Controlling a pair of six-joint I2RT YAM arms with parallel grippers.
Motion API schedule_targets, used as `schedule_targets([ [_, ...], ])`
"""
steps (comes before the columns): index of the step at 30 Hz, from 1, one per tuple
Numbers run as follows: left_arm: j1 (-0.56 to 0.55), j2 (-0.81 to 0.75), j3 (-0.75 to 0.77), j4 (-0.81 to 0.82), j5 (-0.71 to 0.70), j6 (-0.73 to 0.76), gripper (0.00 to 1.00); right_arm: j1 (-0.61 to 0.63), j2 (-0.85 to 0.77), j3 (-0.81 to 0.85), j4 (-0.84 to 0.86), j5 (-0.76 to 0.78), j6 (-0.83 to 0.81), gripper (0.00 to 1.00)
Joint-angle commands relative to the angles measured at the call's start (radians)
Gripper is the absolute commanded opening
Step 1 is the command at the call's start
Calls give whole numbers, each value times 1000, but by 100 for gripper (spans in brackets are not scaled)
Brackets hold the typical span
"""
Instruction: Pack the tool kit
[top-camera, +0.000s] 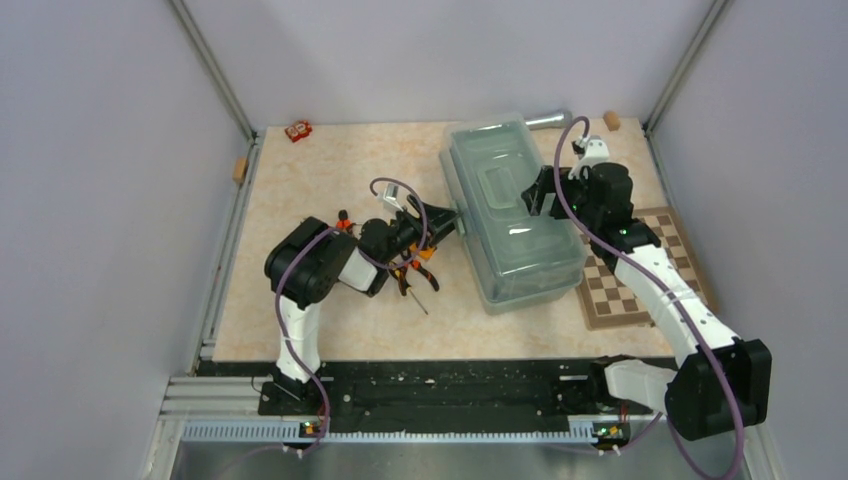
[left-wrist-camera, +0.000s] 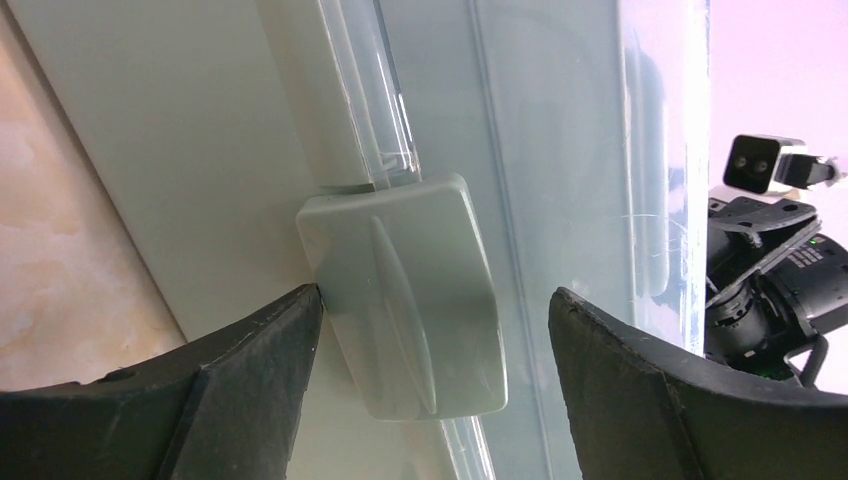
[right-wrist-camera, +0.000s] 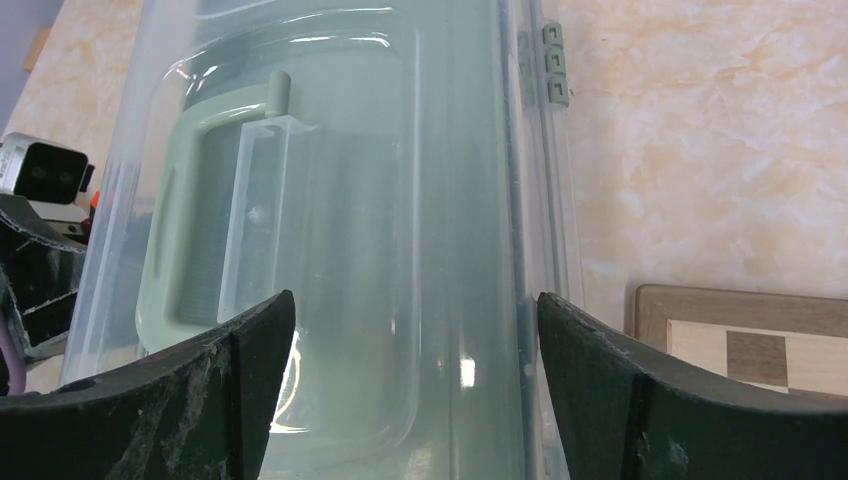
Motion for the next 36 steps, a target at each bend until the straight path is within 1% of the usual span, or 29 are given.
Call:
schedule_targets([
  [1, -24, 59, 8, 195, 22, -68, 89, 66, 13, -42, -78, -263, 111, 87],
  [3, -19, 81, 0, 218, 17, -103, 90, 65, 14, -46, -77, -259, 108, 87],
  [11, -16, 80, 0, 220, 26, -94, 89, 66, 20, -61, -60, -271, 118, 87],
  [16, -21, 89, 28, 218, 65, -112, 88, 66, 23, -60, -55, -279, 123, 86],
  [22, -25, 44, 25, 220, 69, -103, 83, 66, 34, -70, -55, -278, 119, 85],
  [27, -24, 2, 33, 219, 74, -105, 76, 66, 39, -95, -55, -263, 110, 84],
  [29, -25, -8, 36, 220, 72, -105, 71, 67, 39, -103, -56, -255, 107, 84],
  [31, -25, -16, 39, 220, 73, -107, 69, 66, 40, -112, -58, -250, 102, 84],
  [33, -25, -23, 39, 220, 69, -113, 61, 69, 40, -121, -60, -241, 98, 84],
  [36, -26, -35, 28, 220, 56, -116, 45, 78, 43, -127, -69, -219, 86, 84],
])
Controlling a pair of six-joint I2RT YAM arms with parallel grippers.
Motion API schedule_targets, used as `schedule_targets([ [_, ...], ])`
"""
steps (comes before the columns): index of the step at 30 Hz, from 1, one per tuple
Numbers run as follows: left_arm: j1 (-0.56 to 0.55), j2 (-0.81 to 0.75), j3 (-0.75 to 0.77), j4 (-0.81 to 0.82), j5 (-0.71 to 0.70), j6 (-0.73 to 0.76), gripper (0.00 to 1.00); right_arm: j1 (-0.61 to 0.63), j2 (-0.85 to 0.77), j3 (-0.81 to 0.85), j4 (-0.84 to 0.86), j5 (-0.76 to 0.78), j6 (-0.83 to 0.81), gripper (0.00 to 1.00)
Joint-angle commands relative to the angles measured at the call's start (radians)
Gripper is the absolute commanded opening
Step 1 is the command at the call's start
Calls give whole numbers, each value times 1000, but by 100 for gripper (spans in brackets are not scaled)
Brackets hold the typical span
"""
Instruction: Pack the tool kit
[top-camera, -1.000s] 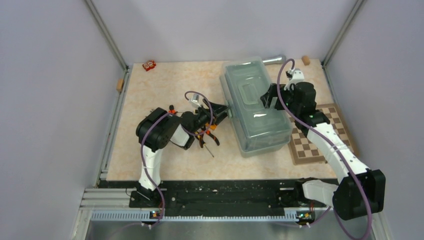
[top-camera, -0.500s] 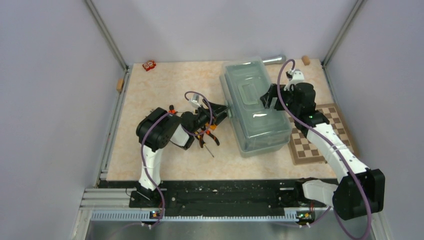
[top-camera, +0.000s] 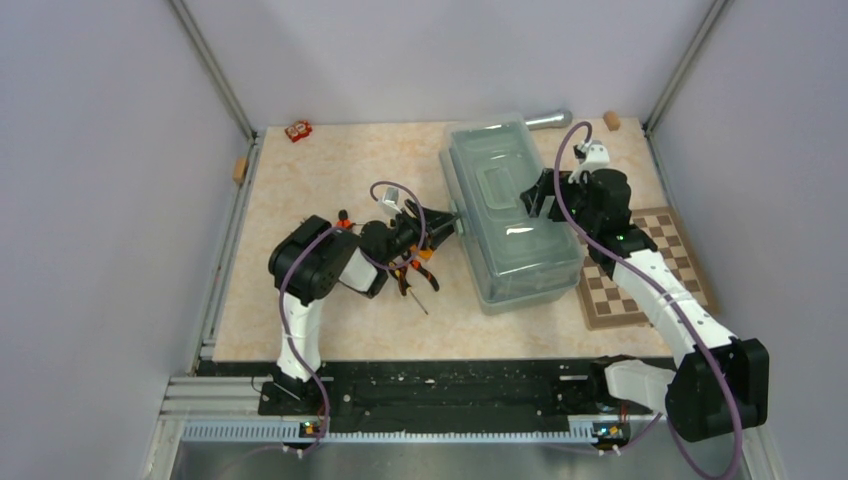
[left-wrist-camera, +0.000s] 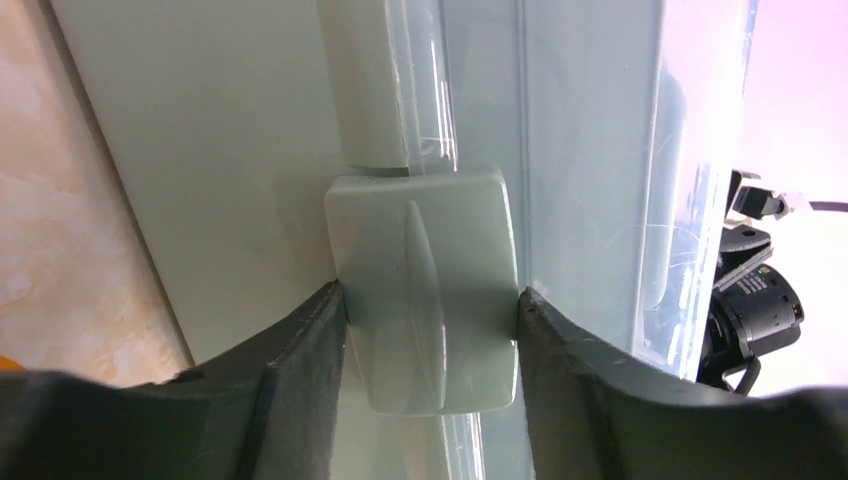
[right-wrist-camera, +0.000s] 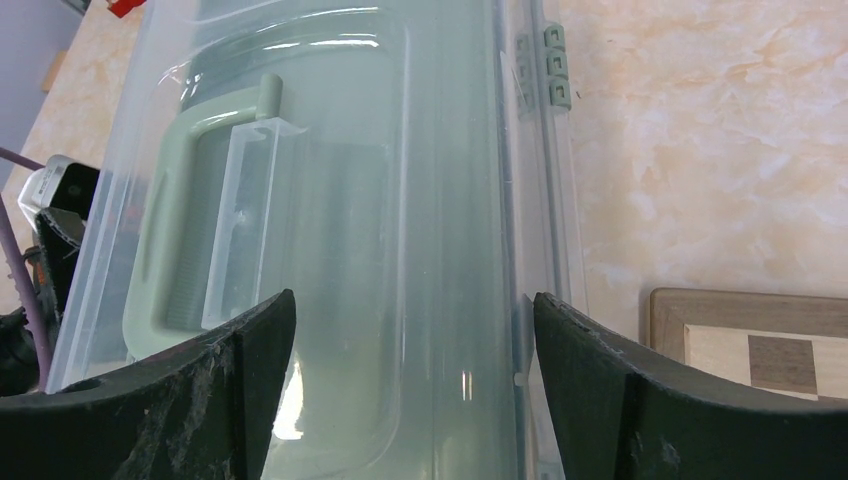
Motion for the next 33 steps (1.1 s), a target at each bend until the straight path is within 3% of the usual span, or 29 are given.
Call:
schedule_targets([
  [1, -34, -93, 24, 153, 31, 13, 40, 83, 50, -63, -161, -216, 41, 83],
  [6, -28, -105, -6, 102, 12, 17, 16, 98, 54, -73, -175, -176, 22, 83],
  [9, -28, -130, -20, 36, 7, 41, 6, 100, 55, -77, -180, -162, 14, 83],
  [12, -28, -195, -21, -90, -2, 92, 2, 100, 54, -80, -186, -146, 5, 83],
  [17, -31, -341, 46, -548, -38, 292, 0, 99, 53, -86, -191, -119, -2, 83],
  [23, -31, -374, 109, -744, -41, 358, 0, 99, 49, -90, -191, -106, -5, 83],
  [26, -31, -394, 111, -804, -42, 382, 10, 100, 38, -90, -189, -105, -5, 83],
  [28, -25, -399, 91, -785, -40, 377, 24, 100, 36, -89, -189, -110, -5, 83],
  [33, 21, -357, -28, -464, 18, 239, 52, 99, 28, -92, -183, -119, -3, 83],
])
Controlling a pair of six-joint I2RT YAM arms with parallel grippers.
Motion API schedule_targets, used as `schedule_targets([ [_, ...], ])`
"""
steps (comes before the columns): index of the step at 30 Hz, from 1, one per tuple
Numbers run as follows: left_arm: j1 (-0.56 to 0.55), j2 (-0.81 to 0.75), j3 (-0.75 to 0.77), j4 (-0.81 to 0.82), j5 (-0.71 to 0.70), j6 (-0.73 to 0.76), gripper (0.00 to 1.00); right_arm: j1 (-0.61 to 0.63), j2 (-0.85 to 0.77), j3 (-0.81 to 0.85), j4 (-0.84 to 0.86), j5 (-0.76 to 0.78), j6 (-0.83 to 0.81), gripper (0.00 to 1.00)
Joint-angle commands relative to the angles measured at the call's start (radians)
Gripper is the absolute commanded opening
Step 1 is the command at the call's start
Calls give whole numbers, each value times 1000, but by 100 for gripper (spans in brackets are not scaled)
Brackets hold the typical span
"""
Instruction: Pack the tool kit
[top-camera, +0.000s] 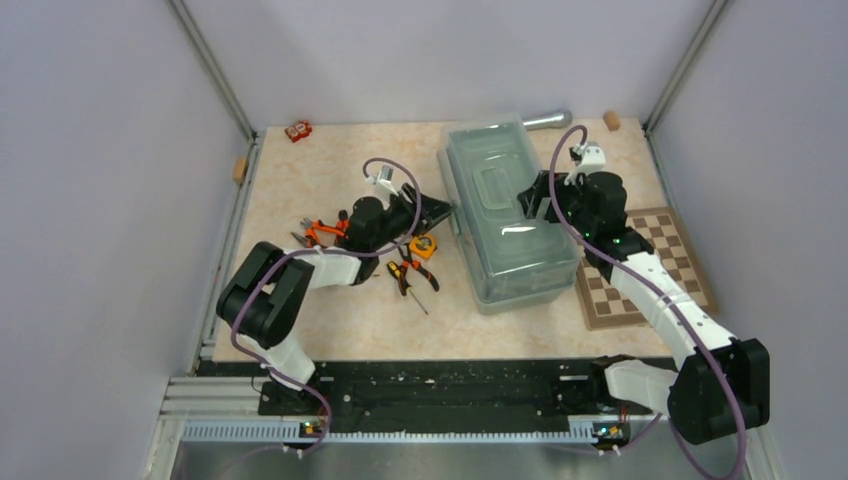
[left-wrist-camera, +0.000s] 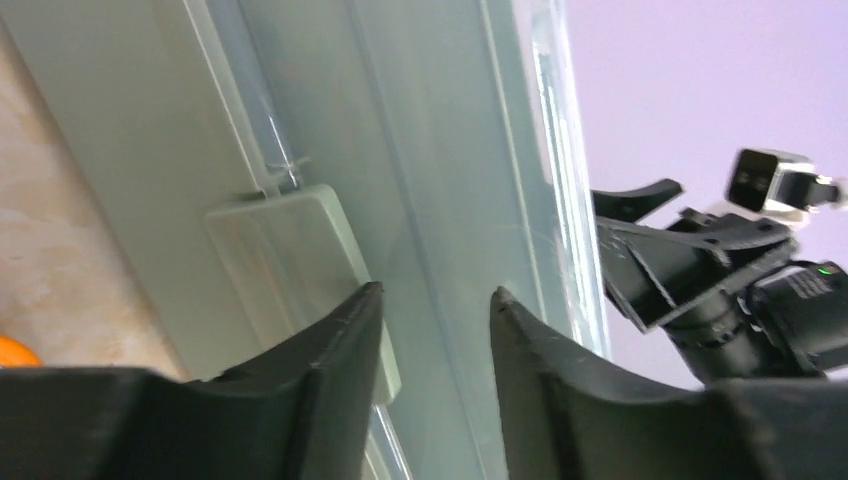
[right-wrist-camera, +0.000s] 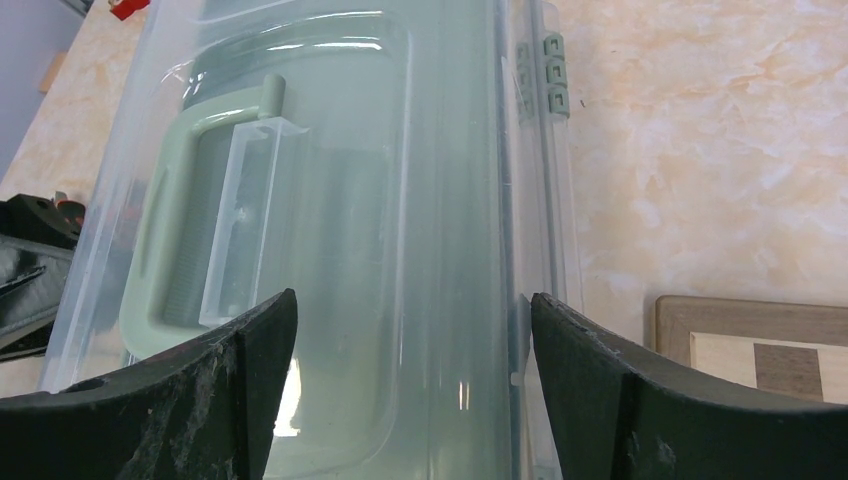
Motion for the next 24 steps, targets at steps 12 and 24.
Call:
schedule_targets([
  [12, 52, 135, -126, 363, 134, -84, 82, 68, 38, -71, -196, -177, 7, 83],
  [24, 61, 302, -37, 587, 216, -191, 90, 69, 44, -79, -180, -216, 9, 83],
])
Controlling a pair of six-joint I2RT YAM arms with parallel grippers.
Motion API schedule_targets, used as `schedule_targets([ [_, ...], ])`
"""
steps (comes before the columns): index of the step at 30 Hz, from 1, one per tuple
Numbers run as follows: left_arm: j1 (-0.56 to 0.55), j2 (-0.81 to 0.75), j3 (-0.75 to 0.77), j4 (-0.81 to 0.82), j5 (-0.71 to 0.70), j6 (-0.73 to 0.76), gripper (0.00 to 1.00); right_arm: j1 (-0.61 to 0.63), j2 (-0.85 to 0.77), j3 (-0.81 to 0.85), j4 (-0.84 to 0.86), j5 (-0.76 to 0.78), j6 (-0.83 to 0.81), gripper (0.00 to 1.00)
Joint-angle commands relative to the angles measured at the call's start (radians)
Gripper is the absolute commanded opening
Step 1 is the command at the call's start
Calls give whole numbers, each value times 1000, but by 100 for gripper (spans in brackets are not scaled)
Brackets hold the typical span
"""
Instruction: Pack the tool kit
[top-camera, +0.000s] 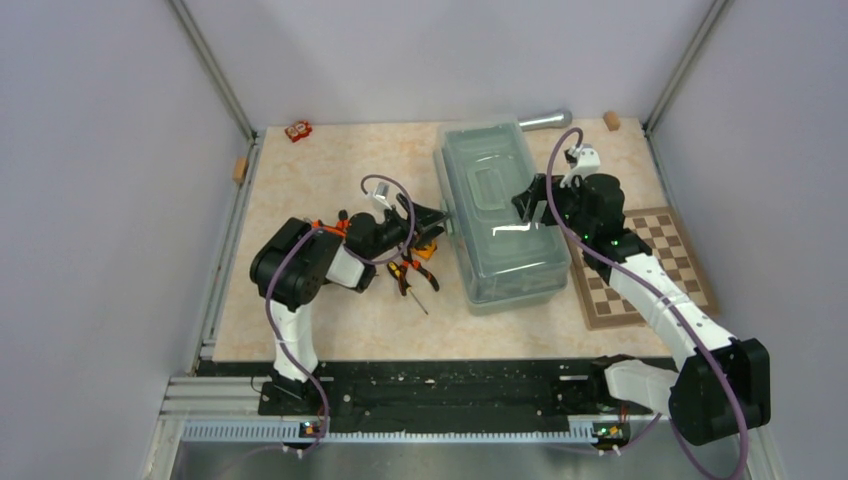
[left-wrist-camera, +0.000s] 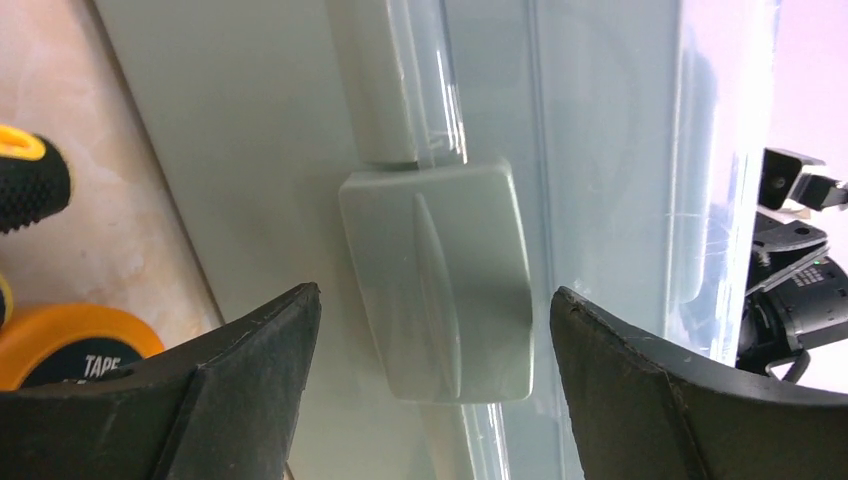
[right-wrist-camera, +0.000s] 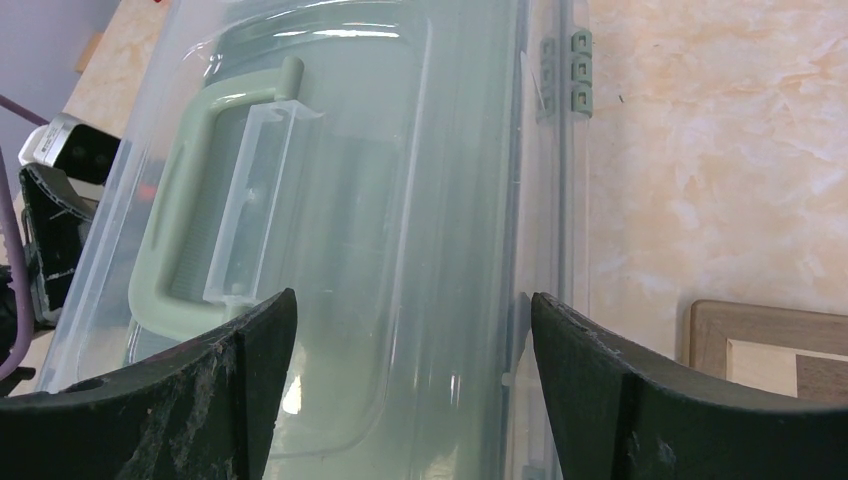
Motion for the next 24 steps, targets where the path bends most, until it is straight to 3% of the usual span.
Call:
schedule_targets([
  [1, -19, 33, 67, 148, 59, -41, 90, 53, 49, -70, -186, -176, 8, 83],
  [24, -72, 165, 159, 159, 131, -128, 96, 53, 85, -41, -173, -228, 12, 83],
])
